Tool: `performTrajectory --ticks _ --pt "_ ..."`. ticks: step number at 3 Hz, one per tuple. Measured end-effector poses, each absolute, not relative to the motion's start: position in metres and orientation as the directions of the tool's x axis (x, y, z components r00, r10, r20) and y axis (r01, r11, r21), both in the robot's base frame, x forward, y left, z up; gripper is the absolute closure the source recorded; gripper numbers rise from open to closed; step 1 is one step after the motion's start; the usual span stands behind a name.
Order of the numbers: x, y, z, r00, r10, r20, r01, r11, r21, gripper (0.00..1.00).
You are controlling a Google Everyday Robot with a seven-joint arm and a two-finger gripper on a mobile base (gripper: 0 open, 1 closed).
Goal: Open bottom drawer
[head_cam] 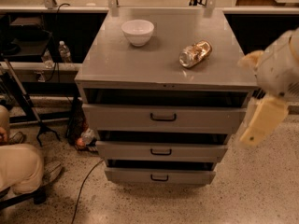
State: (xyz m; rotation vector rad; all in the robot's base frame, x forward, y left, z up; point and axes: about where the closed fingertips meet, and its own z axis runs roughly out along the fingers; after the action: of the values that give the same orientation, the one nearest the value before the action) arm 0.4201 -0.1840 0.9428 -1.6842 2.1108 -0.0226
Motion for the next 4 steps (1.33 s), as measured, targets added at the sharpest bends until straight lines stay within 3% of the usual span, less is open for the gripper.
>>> performTrajectory --ticks 2,4 --pt "0.395 -0.129 0.807 -0.203 -0.854 -0.48 -0.931 0.319 -0.175 0.0" --pt "0.395 -0.129 0.788 -0.19 -0.85 -0.49 -0.935 0.309 -0.173 0.0"
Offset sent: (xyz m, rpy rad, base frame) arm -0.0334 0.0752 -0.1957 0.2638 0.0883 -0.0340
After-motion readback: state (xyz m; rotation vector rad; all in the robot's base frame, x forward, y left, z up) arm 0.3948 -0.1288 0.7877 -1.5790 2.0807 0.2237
